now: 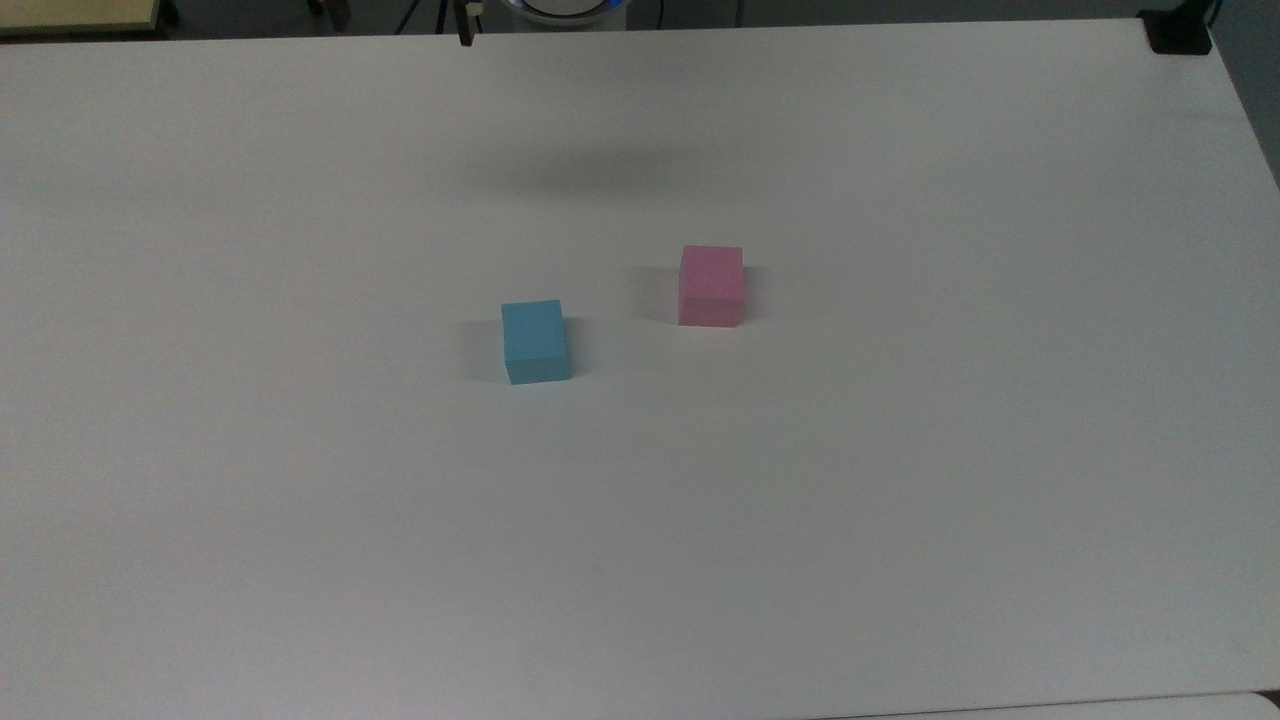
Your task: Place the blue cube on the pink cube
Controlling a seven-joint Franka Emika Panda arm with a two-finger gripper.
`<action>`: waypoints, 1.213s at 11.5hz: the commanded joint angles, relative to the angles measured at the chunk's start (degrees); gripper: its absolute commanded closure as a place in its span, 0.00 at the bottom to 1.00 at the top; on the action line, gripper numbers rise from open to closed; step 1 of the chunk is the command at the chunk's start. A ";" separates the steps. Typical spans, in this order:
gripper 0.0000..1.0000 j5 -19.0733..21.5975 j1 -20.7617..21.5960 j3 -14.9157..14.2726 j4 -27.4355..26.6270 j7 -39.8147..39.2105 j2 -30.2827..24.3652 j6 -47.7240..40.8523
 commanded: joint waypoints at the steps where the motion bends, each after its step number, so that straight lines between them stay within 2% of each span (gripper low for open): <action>1: 0.00 0.06 0.55 -0.21 -0.74 1.18 -1.13 -1.54; 14: 0.00 0.06 1.25 -0.21 -0.74 1.18 -1.13 -1.72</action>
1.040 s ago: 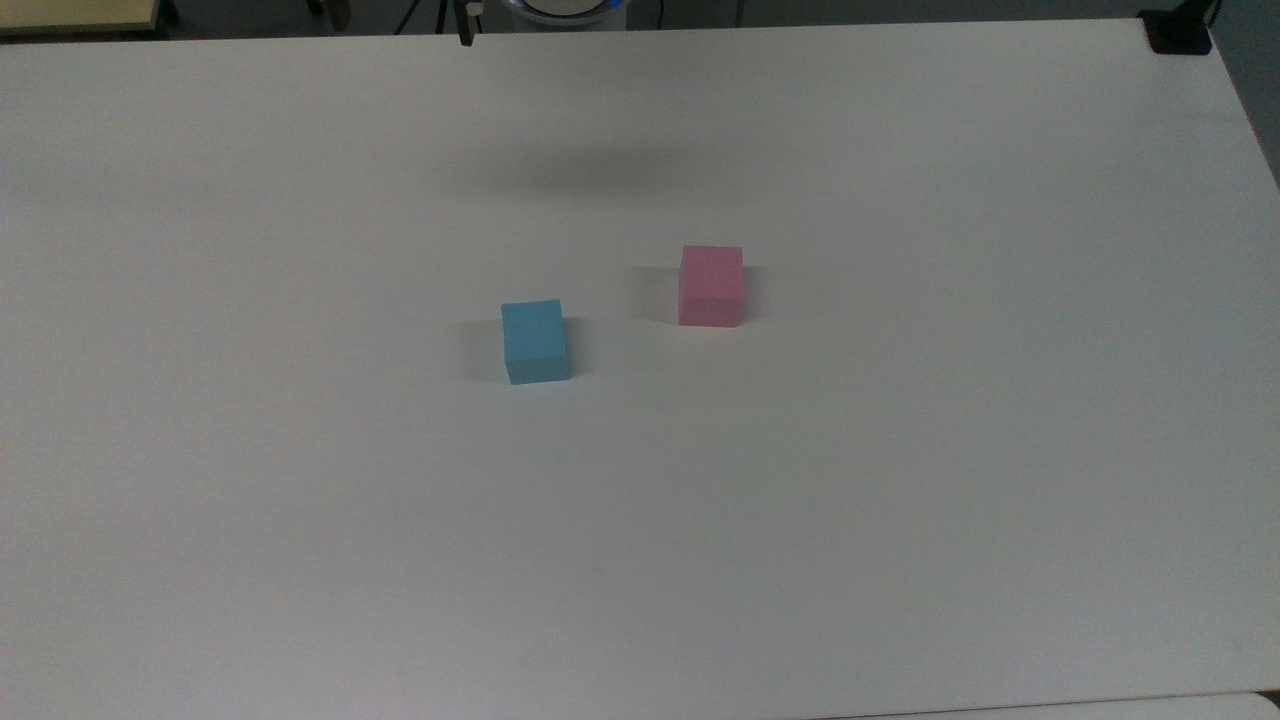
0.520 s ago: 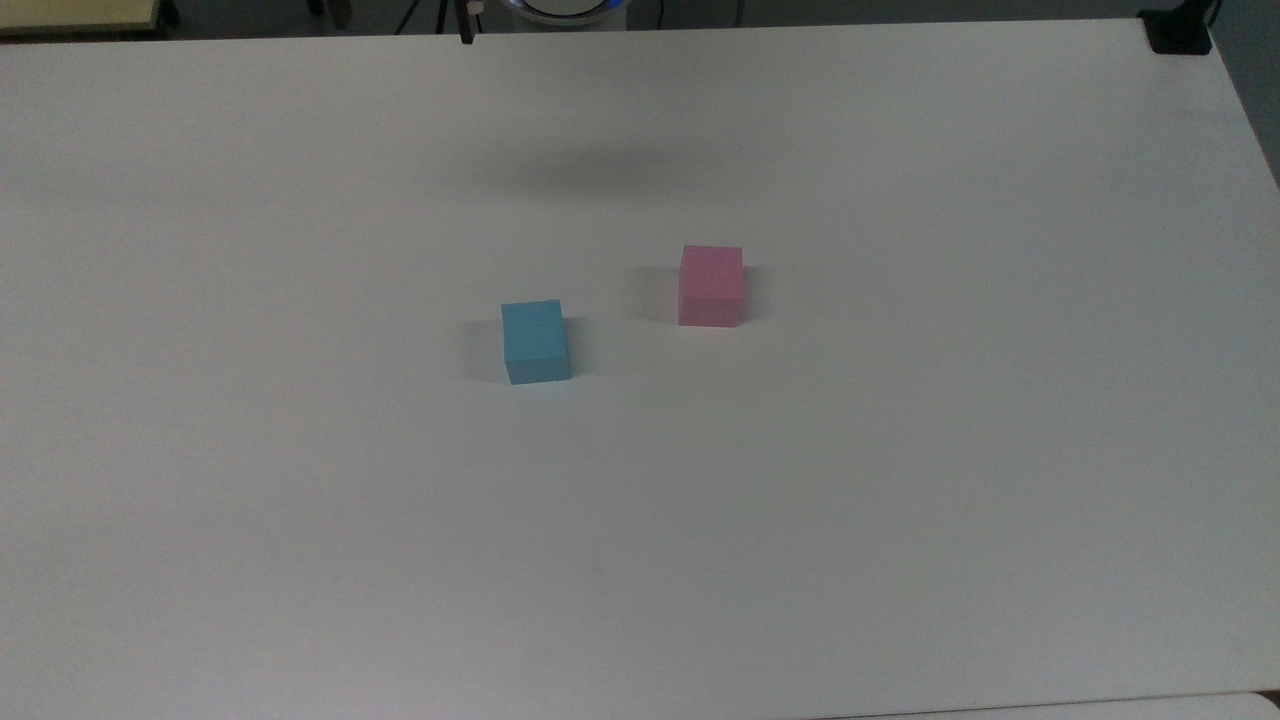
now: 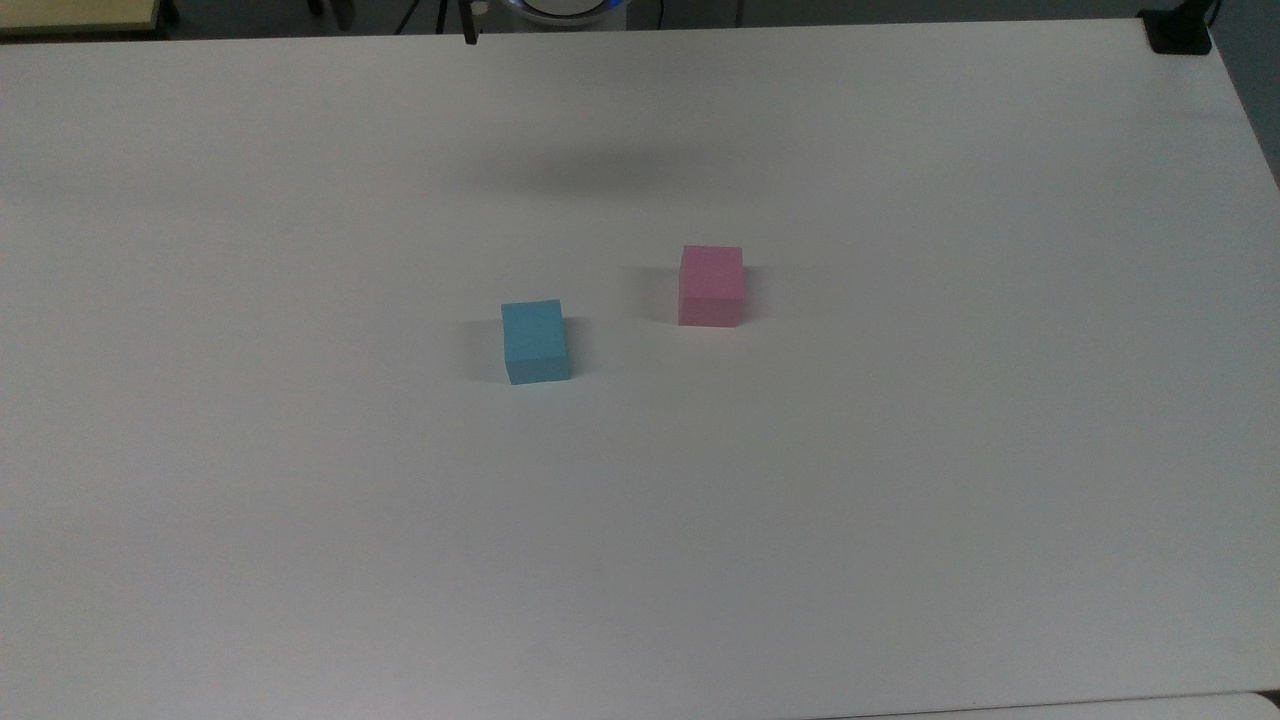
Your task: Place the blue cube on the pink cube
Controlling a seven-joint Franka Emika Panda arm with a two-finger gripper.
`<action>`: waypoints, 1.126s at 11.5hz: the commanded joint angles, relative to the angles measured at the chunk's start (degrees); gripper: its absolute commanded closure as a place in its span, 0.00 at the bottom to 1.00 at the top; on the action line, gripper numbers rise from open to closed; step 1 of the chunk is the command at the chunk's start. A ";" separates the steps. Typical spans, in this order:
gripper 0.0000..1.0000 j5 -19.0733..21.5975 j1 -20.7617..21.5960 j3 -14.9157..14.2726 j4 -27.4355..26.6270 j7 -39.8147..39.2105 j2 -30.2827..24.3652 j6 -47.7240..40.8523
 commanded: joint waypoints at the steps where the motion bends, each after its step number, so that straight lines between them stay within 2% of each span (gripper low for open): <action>1: 0.00 0.06 0.93 -0.27 -0.82 1.16 -1.09 -1.09; 10: 0.00 0.06 1.10 -0.18 -0.91 1.07 -0.74 -1.00; 13: 0.00 -0.72 1.02 -0.27 -0.82 -2.34 0.40 -0.03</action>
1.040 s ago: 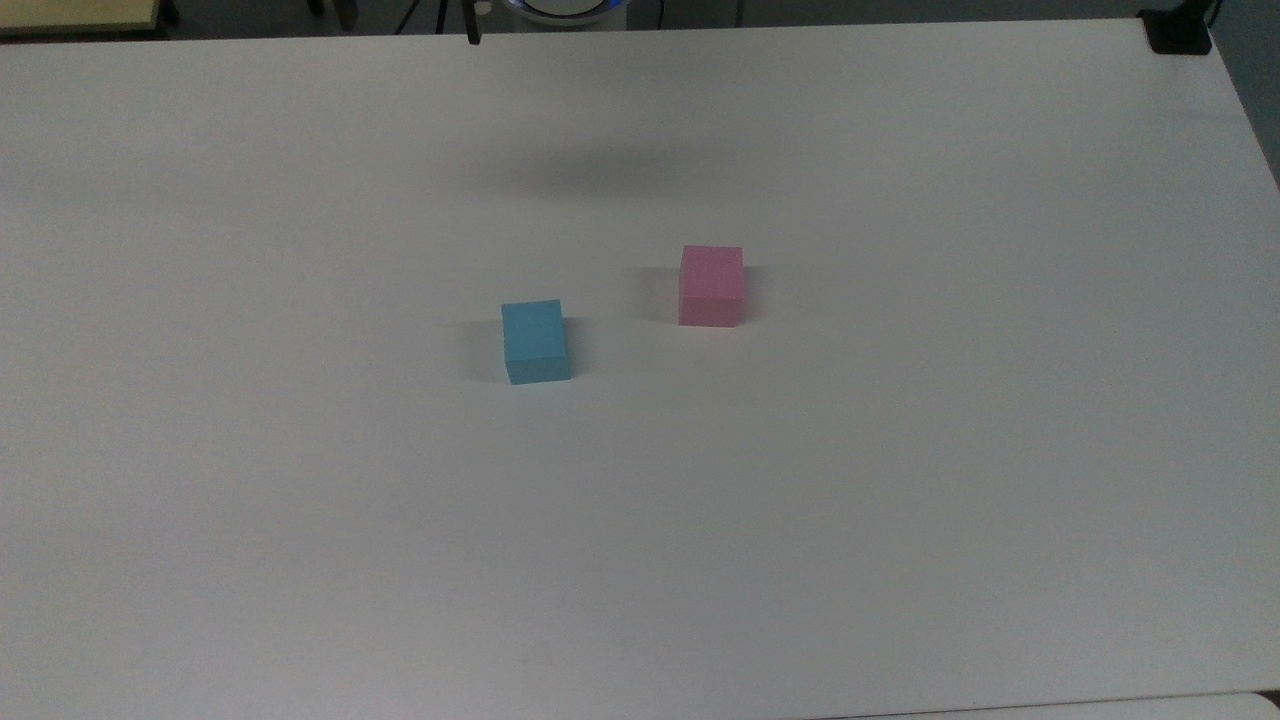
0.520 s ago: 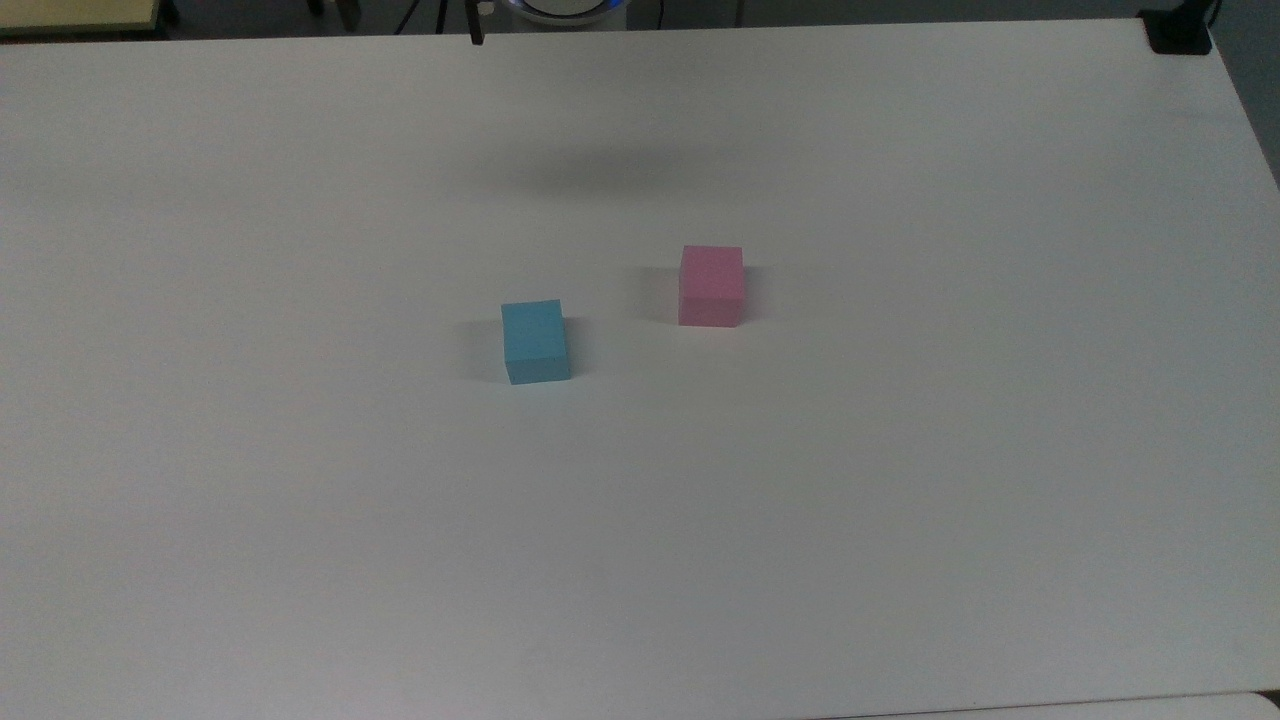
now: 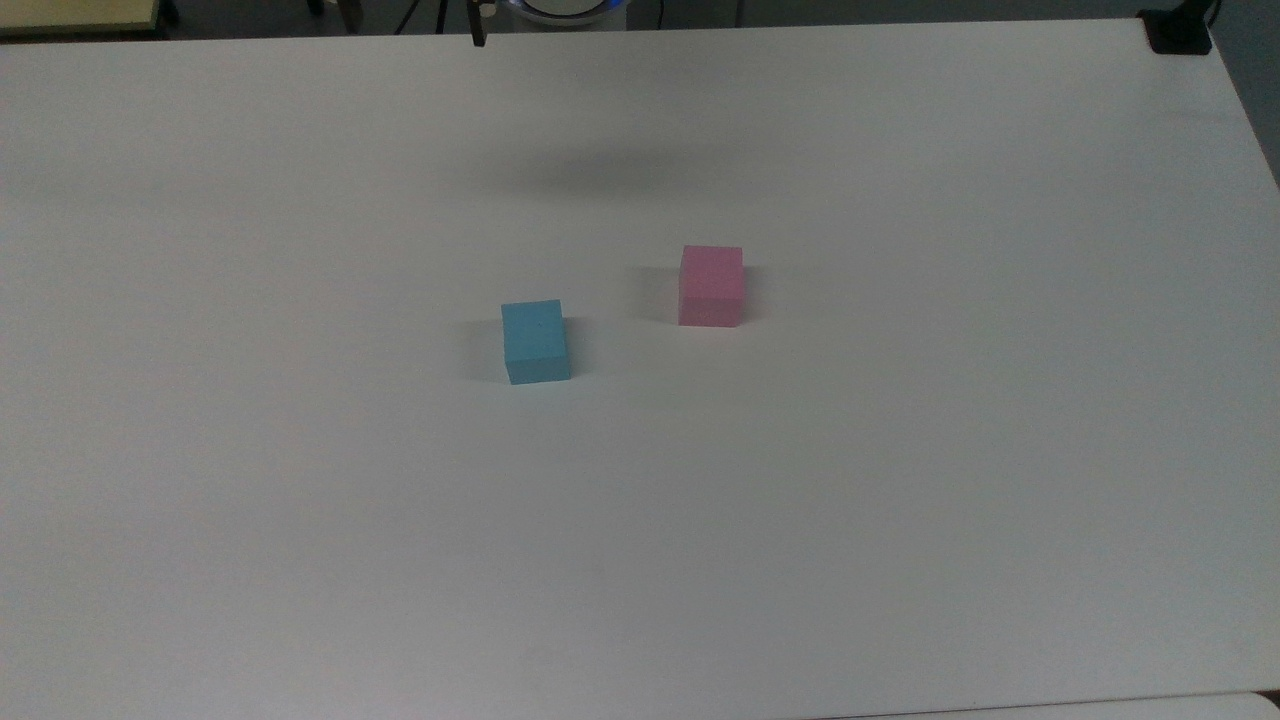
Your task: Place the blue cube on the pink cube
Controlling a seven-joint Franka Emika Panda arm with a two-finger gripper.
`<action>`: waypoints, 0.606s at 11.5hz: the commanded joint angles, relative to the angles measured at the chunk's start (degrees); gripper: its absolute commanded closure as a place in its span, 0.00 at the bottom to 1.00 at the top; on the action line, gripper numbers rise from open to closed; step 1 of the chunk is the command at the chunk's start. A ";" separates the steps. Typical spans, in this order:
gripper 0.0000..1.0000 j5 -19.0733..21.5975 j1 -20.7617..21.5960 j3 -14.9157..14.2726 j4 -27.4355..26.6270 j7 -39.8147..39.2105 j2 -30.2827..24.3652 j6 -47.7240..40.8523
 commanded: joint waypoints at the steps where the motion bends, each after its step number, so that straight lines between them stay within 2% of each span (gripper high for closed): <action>1: 0.00 -1.69 0.61 -0.27 -0.40 -6.17 1.40 0.32; 4: 0.00 -2.13 0.95 -0.18 -0.57 -8.67 4.31 5.05; 7: 0.00 -2.13 3.41 -0.18 -0.22 -8.23 10.45 10.07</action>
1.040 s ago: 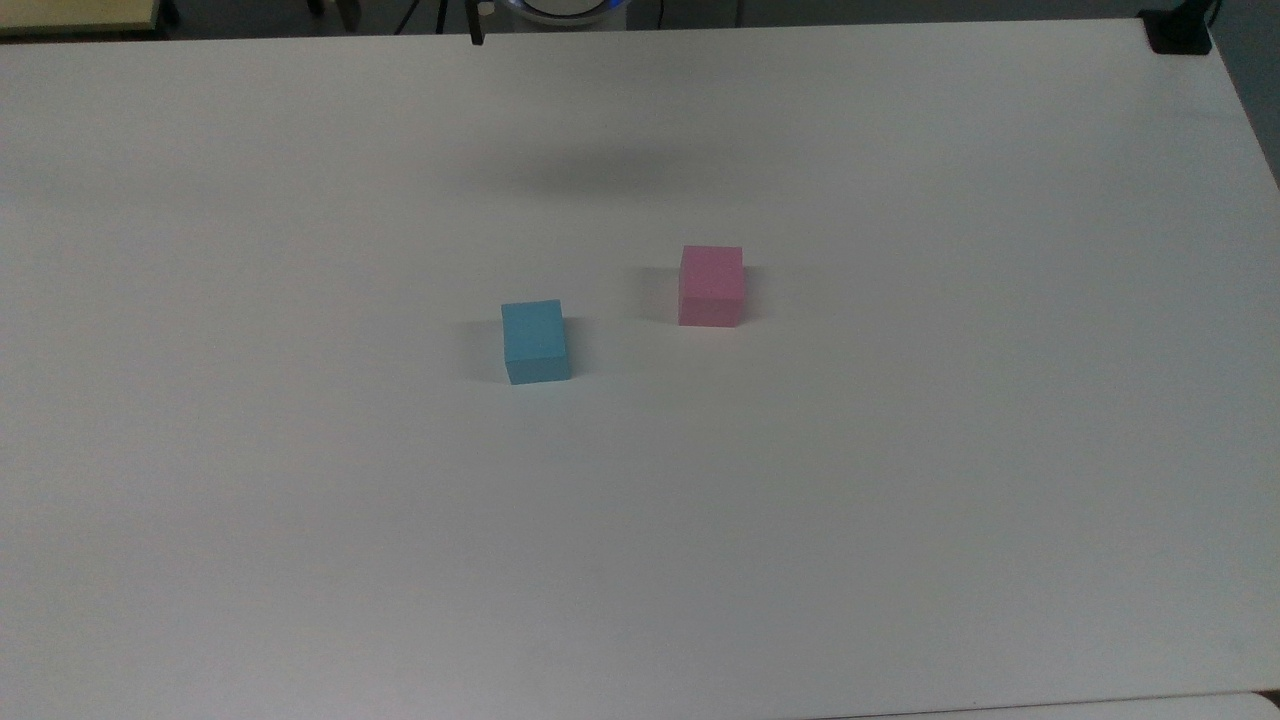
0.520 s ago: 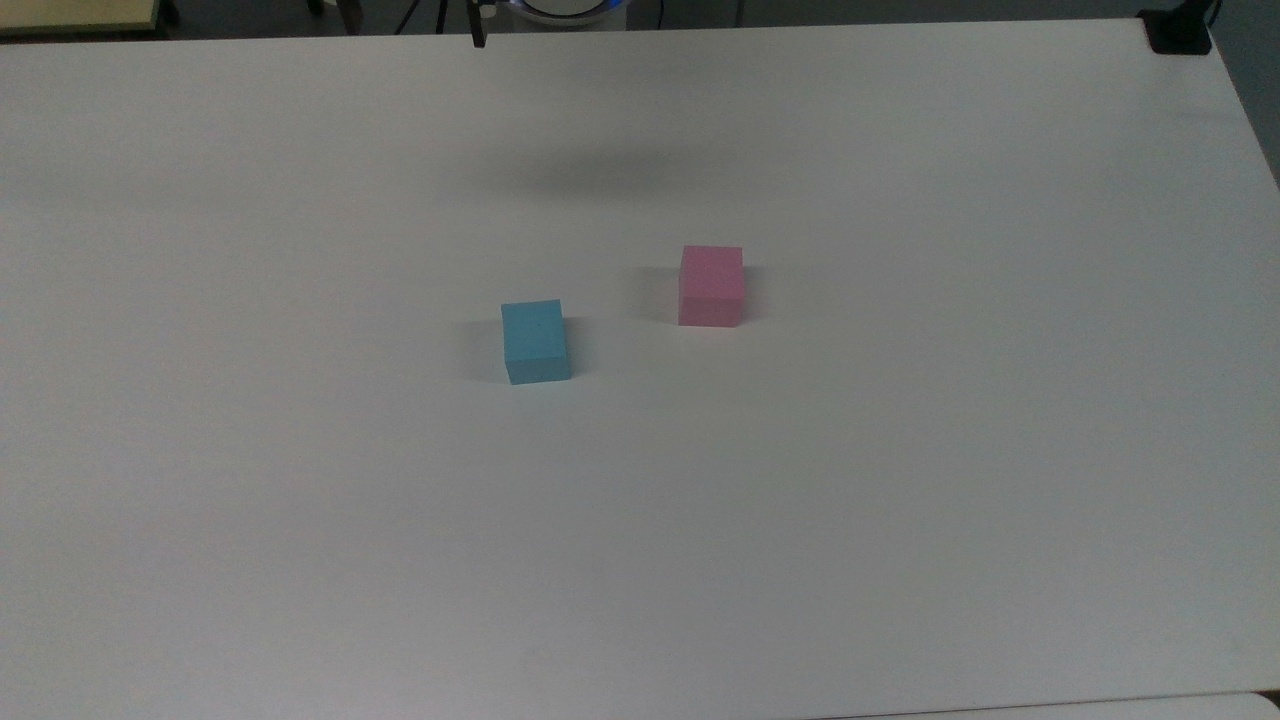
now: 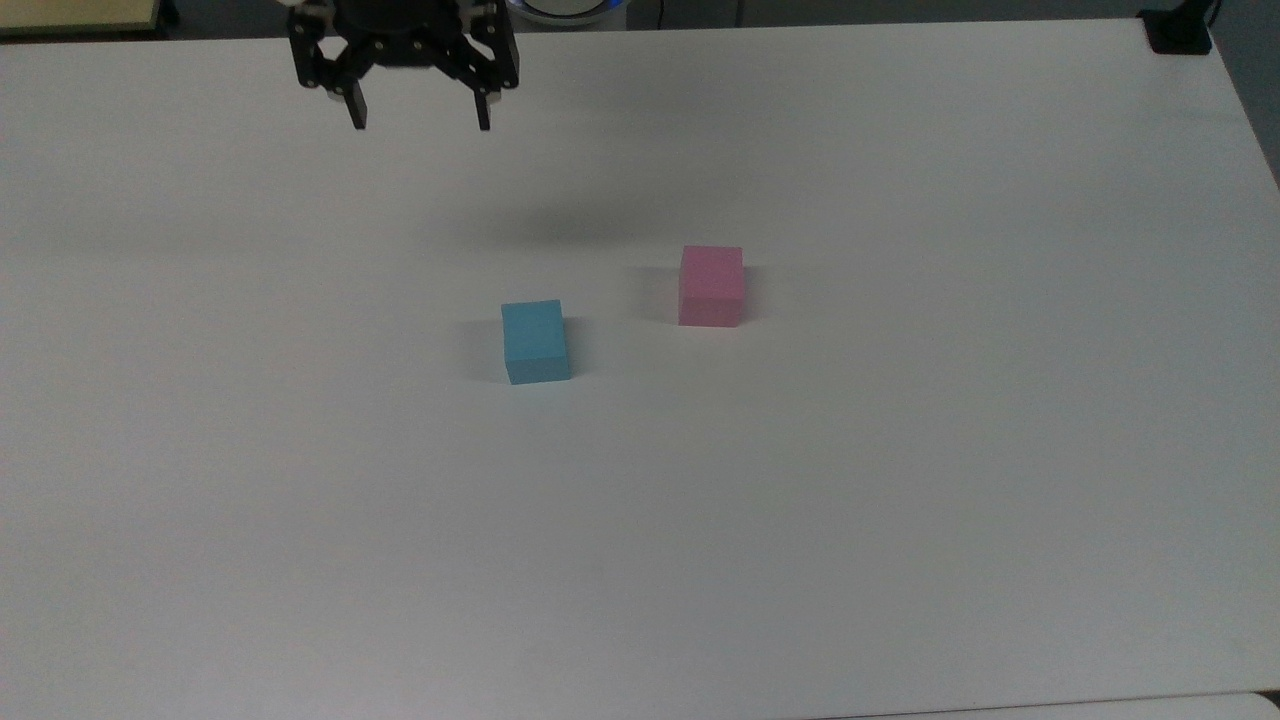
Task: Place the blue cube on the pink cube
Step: 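Lower the open gripper down over the light-blue cube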
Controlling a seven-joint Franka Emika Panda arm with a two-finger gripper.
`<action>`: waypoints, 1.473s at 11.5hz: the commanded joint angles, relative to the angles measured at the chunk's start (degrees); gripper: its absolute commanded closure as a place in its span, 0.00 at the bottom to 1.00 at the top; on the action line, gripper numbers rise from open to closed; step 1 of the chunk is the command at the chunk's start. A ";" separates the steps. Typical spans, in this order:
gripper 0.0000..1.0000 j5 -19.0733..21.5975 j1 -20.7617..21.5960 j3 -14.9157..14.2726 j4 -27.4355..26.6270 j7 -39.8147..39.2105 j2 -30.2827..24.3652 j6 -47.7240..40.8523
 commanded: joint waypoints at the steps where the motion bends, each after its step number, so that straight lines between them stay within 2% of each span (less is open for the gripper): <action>1: 0.00 -1.14 3.95 -0.25 0.05 -0.88 5.82 4.02; 5: 0.00 -2.19 7.13 -0.25 -0.48 0.17 10.75 7.63; 8: 0.00 -6.13 8.88 -0.25 -0.74 0.17 14.97 10.52; 10: 0.00 -6.58 8.97 -0.25 -0.92 2.79 16.73 11.06; 13: 0.00 -9.13 10.03 -0.25 -2.68 8.69 18.14 15.01; 17: 0.00 -9.92 9.94 -0.25 -2.68 9.05 19.37 15.45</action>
